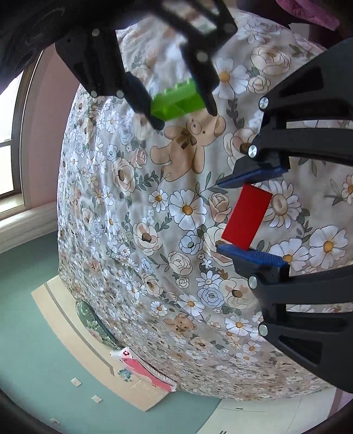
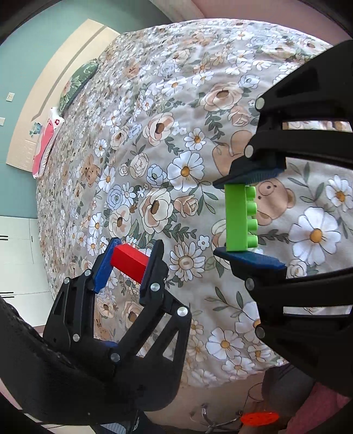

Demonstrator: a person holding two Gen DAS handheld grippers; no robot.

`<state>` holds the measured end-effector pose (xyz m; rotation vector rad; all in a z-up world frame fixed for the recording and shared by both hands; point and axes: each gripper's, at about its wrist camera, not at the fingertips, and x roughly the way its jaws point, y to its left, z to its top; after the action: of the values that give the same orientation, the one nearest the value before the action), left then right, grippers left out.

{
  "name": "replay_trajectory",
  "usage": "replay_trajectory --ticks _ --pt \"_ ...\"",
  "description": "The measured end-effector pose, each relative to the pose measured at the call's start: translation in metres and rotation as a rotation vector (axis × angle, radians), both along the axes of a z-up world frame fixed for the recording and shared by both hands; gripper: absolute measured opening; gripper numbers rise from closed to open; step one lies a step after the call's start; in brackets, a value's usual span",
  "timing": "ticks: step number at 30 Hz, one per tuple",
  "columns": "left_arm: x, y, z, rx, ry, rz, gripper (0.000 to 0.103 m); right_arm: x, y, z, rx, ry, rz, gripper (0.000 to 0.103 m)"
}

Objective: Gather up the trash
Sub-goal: 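Lift the green brick with the right tool while the left tool lifts the red block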

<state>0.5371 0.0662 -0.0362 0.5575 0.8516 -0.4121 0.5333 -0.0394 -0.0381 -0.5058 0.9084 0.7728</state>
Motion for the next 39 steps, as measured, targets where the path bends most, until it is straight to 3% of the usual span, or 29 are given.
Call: replay_trajectory --ticks 13,21,29,34,39 --pt "-0.153 -0.051 0.106 0.066 -0.11 0.081 0.045 -0.154 -0.051 0.126 -0.018 -0.139 -0.013 0.045" --pt "-0.234 -0.072 0.152 0.085 -0.187 0.073 0.045 -0.239 -0.078 0.173 -0.018 -0.207 -0.008 0.045" --pt "-0.303 -0.085 0.17 0.075 -0.226 0.058 0.045 -0.313 -0.1 0.195 -0.022 -0.256 -0.011 0.045" --pt "-0.341 -0.09 0.161 0.082 -0.222 0.057 0.045 -0.356 -0.105 0.195 -0.025 -0.273 0.005 0.045" --pt "-0.369 -0.089 0.149 0.04 -0.196 0.06 0.045 -0.388 -0.106 0.191 -0.012 -0.277 0.024 0.045"
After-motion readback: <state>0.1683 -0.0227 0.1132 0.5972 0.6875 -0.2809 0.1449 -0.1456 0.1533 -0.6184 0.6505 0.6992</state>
